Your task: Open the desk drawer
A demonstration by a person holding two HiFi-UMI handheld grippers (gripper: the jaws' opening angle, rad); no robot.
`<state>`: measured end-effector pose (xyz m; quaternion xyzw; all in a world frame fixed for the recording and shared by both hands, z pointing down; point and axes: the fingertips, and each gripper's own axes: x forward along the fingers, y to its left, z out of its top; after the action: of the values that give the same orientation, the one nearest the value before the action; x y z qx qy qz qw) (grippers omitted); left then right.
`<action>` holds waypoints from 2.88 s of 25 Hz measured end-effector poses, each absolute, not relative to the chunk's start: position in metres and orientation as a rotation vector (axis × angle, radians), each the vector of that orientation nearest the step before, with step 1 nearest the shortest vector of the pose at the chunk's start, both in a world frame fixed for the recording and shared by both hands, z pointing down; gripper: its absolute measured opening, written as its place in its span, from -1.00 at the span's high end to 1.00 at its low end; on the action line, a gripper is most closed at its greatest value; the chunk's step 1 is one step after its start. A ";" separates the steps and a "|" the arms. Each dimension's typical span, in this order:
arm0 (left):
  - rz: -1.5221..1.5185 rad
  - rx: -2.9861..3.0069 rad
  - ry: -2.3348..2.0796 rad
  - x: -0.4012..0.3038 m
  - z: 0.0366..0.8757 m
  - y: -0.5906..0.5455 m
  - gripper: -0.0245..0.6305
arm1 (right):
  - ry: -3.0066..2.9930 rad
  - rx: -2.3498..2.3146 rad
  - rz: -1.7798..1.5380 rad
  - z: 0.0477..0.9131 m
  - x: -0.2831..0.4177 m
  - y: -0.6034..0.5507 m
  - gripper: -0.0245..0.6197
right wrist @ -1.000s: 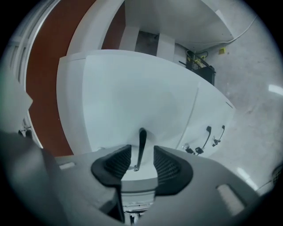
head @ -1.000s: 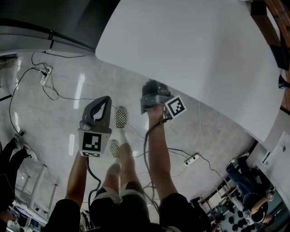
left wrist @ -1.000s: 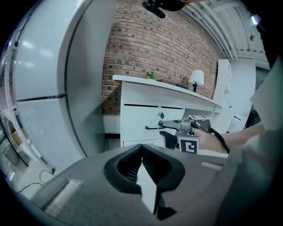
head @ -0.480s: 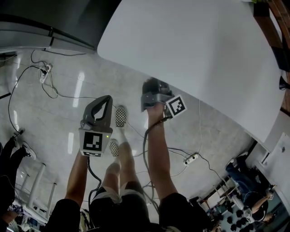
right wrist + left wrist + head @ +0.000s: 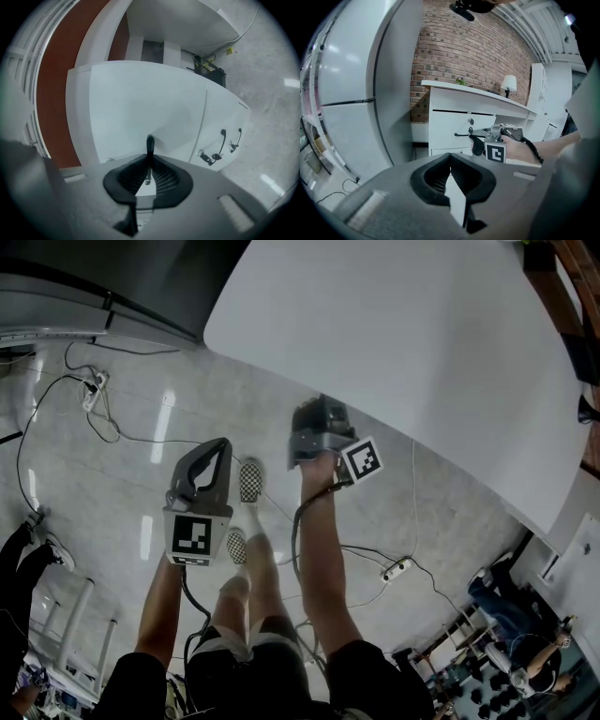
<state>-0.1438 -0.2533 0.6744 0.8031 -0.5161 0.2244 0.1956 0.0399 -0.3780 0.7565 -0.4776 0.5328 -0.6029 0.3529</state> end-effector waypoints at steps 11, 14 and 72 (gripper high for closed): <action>0.611 2.254 -1.485 -0.152 0.672 -0.227 0.89 | 1.389 -1.216 -1.587 0.756 0.025 -0.333 0.84; 0.618 2.252 -1.491 -0.152 0.672 -0.220 0.89 | 1.390 -1.210 -1.602 0.756 0.022 -0.316 0.84; 0.615 2.287 -1.601 -0.168 0.636 -0.053 0.89 | 1.377 -1.205 -1.650 0.748 -0.004 -0.119 0.84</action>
<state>-0.1679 -0.0528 0.6356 0.7921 -0.5544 0.2130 0.1408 -0.0039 -0.1186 0.7476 -0.4614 0.5271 -0.6316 0.3323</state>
